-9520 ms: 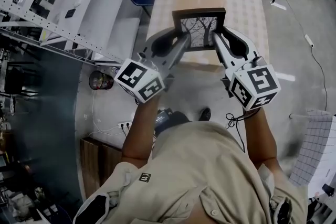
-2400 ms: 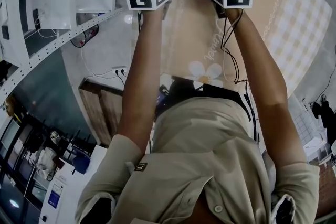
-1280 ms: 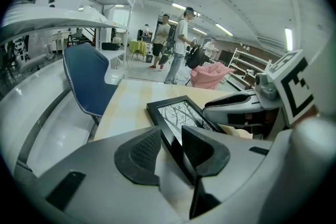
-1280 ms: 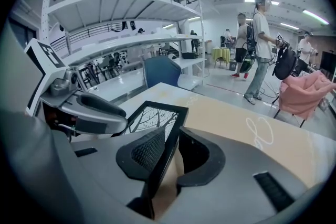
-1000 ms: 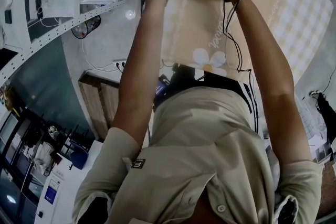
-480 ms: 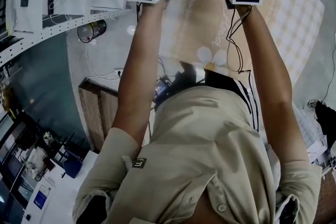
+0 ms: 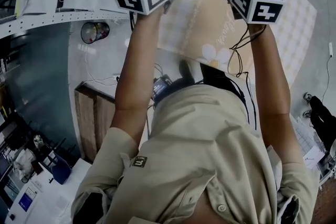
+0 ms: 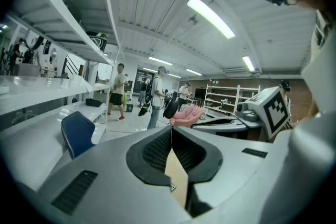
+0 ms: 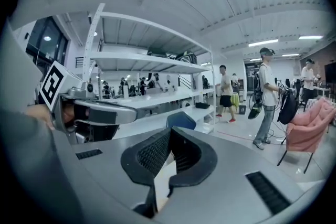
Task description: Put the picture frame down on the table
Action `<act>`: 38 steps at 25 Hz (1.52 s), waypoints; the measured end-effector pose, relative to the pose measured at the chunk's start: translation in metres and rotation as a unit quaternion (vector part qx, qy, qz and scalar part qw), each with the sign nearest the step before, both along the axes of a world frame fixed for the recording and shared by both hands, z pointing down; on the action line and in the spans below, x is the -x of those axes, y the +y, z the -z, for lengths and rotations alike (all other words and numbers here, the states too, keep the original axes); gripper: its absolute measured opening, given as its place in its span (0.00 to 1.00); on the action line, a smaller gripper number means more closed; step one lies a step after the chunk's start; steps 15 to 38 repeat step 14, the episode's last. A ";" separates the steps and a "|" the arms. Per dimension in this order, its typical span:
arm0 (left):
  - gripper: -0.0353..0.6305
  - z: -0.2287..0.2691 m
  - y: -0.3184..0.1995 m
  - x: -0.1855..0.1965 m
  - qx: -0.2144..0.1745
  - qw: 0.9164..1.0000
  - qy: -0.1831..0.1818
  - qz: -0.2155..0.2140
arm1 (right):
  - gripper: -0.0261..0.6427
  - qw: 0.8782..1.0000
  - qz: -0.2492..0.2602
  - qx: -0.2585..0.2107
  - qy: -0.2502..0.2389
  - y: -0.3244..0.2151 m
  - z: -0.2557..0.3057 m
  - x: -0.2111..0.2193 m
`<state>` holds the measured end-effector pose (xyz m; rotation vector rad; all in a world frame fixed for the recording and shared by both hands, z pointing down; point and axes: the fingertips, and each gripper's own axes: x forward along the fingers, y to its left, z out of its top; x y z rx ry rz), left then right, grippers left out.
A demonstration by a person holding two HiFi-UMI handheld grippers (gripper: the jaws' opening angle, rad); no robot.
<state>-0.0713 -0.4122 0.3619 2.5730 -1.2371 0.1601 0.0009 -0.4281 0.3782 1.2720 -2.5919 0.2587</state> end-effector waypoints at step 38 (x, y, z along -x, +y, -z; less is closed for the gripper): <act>0.08 0.159 0.123 0.005 -0.104 0.994 0.015 -0.039 | 0.08 0.996 0.033 -0.086 -0.021 0.125 0.157 0.024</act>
